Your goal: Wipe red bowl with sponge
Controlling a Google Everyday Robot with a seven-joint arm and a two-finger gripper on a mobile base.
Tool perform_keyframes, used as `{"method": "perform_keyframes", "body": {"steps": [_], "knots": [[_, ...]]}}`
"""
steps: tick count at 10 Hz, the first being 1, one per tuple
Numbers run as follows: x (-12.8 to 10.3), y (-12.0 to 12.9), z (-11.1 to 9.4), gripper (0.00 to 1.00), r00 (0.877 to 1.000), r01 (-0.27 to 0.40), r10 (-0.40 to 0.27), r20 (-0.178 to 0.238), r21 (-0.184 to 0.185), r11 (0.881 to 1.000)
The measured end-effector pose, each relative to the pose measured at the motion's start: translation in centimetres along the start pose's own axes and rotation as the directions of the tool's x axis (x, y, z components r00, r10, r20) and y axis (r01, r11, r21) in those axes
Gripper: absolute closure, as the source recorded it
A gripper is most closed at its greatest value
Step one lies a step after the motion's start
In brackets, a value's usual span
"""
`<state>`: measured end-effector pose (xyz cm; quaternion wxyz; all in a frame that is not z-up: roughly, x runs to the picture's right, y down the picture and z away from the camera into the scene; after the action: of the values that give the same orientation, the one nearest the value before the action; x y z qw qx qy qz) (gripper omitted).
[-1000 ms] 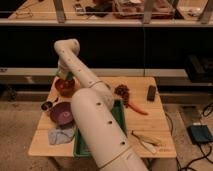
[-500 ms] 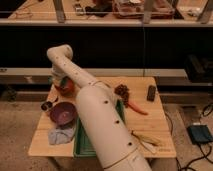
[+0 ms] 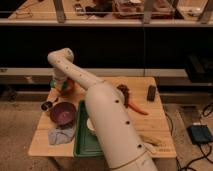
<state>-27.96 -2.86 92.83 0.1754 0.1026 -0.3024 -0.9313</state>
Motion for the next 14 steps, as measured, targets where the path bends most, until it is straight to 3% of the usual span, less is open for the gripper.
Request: {"method": "perform_keyframes", "body": {"steps": [3,6,10,14], "knots": [[-3.8,0.7,-0.3,1.00,0.999,-0.029,0.029,0.029,-0.009,1.000],[-5.3,3.1,-1.2,1.00,0.995,-0.101,0.101,0.024,-0.031,0.994],[-2.6,5.3,-1.5,1.00,0.990,-0.140,0.140,0.012,-0.041,0.989],[0.6,4.3,-0.4,1.00,0.994,-0.106,0.106,0.013,-0.025,0.994]]}}
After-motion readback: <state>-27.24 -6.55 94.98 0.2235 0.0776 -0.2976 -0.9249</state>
